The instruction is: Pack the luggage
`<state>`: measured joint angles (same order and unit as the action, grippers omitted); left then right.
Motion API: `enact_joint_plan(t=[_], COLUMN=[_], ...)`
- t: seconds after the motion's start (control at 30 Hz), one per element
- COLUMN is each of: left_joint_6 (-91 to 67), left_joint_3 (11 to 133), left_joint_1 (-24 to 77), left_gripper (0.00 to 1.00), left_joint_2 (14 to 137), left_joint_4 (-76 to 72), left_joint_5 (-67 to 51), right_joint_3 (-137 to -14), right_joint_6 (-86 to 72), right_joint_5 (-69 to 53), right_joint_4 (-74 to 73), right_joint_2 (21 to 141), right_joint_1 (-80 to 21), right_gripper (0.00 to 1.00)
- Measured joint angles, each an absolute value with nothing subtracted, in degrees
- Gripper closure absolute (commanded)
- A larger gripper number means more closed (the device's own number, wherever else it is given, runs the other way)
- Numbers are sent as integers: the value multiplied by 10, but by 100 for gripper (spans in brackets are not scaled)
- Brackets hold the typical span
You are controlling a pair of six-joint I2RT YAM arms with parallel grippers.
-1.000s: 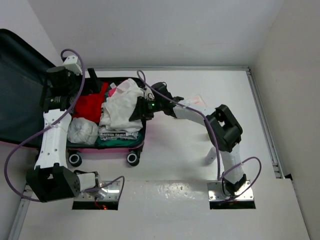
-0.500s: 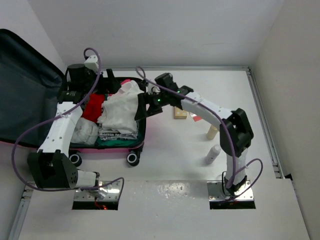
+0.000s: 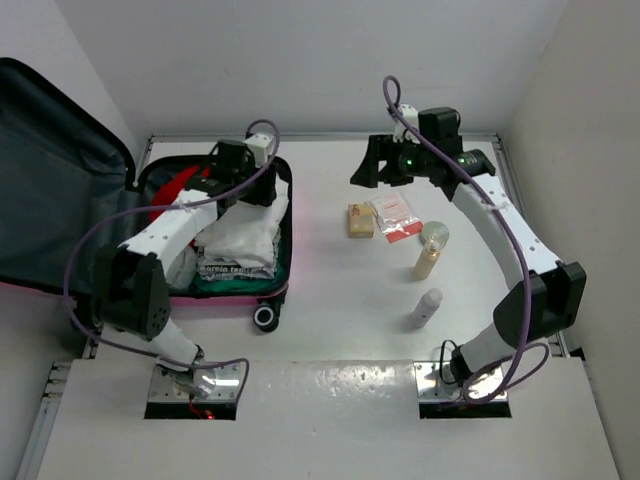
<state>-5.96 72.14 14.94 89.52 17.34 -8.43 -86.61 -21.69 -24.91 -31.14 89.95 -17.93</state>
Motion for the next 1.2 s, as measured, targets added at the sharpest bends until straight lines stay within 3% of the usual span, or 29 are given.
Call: enact_joint_plan(t=[0.17, 0.33, 0.5, 0.73, 0.87, 0.97, 1.2], left_joint_6=[-36, -33, -36, 24, 62, 87, 158], left_joint_3=[678, 625, 659, 766, 765, 721, 530], left_joint_1=[165, 171, 166, 158, 164, 163, 183], left_gripper=[45, 18, 11, 11, 20, 29, 28], left_joint_2=[973, 951, 938, 827, 733, 692, 673], left_joint_4=[166, 106, 125, 186, 231, 276, 367], left_joint_5=[-10, -18, -26, -35, -52, -73, -105], right_joint_3=[-851, -850, -850, -848, -821, -798, -792], right_joint_6=[-205, -195, -194, -188, -181, -178, -173], right_joint_5=[-240, -236, -240, -244, -247, -247, -247], right_joint_4=[-338, -348, -348, -347, -345, -348, -350], right_joint_2=[896, 893, 890, 882, 855, 834, 819], right_joint_1=[-128, -100, -95, -89, -69, -48, 11], right_gripper=[23, 23, 23, 23, 23, 23, 21])
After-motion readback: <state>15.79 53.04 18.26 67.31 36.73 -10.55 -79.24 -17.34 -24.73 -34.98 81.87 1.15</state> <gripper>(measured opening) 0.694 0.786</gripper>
